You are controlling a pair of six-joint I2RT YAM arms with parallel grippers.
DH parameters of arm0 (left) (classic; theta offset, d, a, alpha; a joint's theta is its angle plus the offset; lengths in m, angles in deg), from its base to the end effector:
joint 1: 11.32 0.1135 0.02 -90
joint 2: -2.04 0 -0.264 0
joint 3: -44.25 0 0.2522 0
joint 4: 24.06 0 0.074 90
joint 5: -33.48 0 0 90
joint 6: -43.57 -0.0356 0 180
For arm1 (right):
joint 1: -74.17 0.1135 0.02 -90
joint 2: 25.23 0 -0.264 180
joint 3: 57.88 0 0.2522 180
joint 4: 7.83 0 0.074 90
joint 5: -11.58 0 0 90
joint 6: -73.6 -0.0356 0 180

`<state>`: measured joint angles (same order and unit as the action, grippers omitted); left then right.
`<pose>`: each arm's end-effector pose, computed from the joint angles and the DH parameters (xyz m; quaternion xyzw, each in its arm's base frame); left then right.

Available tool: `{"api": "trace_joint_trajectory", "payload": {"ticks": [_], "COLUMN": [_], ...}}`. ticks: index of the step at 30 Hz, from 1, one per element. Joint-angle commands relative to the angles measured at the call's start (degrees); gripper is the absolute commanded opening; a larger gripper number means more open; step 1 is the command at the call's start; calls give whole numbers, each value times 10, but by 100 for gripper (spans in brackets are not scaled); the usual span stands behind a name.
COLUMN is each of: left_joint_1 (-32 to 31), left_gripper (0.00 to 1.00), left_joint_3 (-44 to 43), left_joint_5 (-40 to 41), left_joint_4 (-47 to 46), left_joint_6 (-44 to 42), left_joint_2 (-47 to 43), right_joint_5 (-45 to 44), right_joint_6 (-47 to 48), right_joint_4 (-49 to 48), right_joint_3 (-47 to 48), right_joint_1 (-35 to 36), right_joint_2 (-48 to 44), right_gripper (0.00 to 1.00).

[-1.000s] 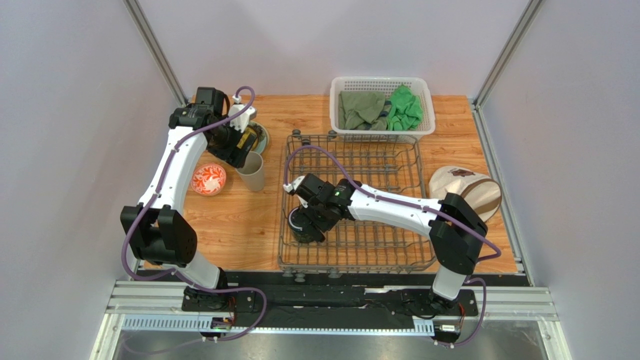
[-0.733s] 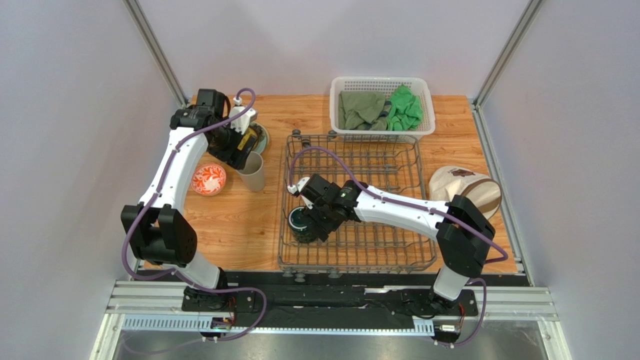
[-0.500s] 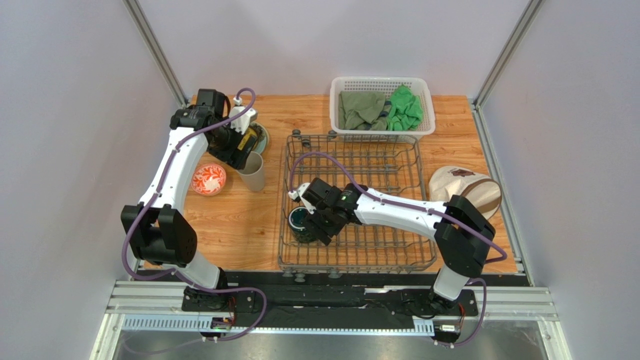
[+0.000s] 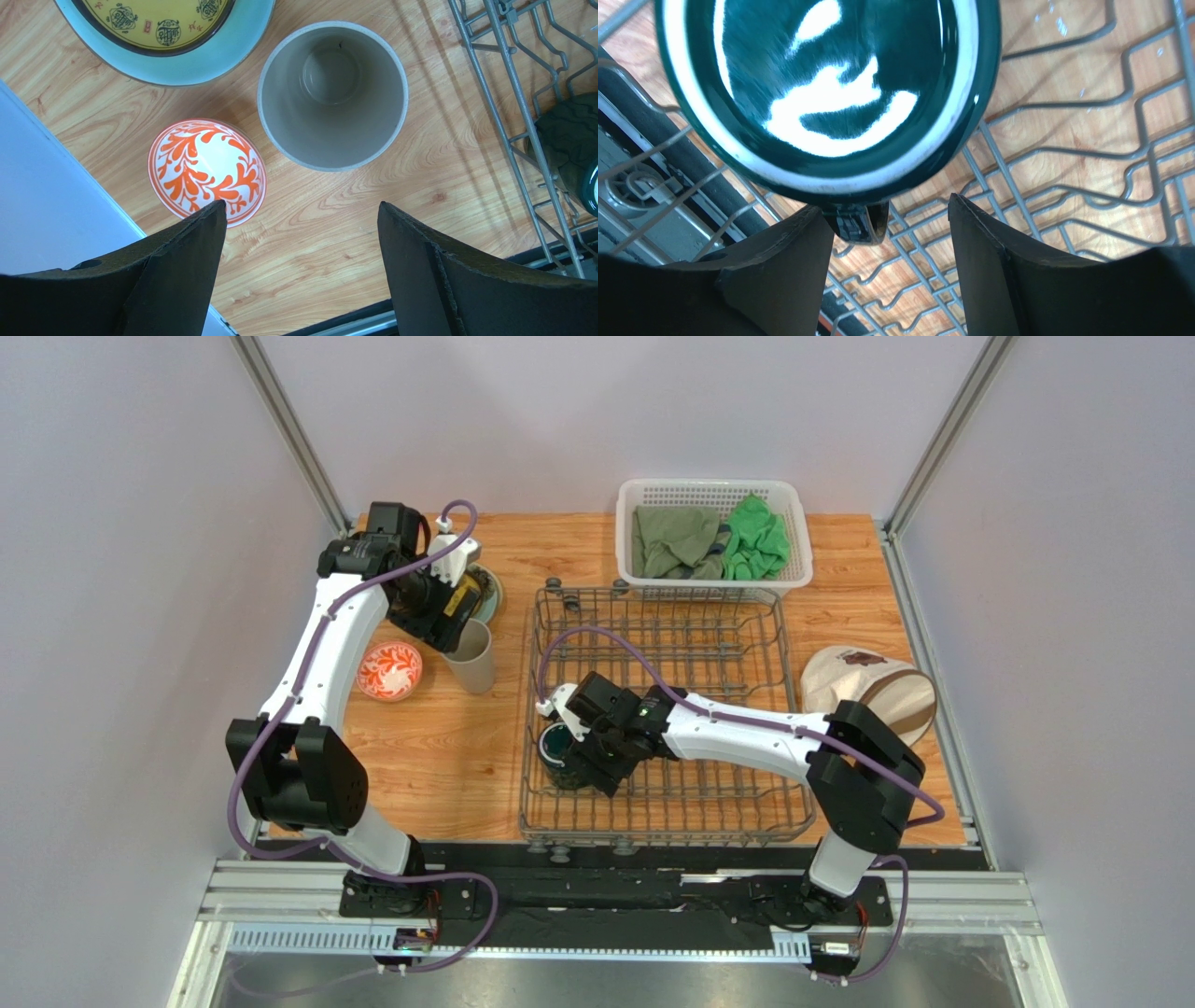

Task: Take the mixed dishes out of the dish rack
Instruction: Pick up the cup from the dish rack.

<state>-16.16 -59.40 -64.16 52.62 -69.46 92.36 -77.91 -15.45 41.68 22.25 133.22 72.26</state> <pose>0.3144 -0.0314 0.3380 0.2487 0.9386 -0.0277 0.2373 0.1736 0.2902 0.1992 -0.4906 0.8480 0.1012 0.1731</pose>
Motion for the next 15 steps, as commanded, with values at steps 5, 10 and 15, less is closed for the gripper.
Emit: {"api": "trace_joint_trajectory", "payload": {"ticks": [5, 10, 15], "left_joint_1": [4, 4, 4], "left_gripper": [86, 86, 86], "left_joint_3": [1, 1, 2], "left_joint_5": [-9, -7, -10], "left_joint_4": [-9, -7, -8], "left_joint_6": [4, 2, 4], "left_joint_2": [-12, -14, -14], "right_joint_5": [0, 5, 8], "right_joint_6": [25, 27, 31], "right_joint_4": [-72, -80, -86], "right_joint_3": [-14, -17, -23], "right_joint_1": [-1, 0, 0], "right_joint_2": [-14, -11, -13], "right_gripper": [56, 43, 33]}}
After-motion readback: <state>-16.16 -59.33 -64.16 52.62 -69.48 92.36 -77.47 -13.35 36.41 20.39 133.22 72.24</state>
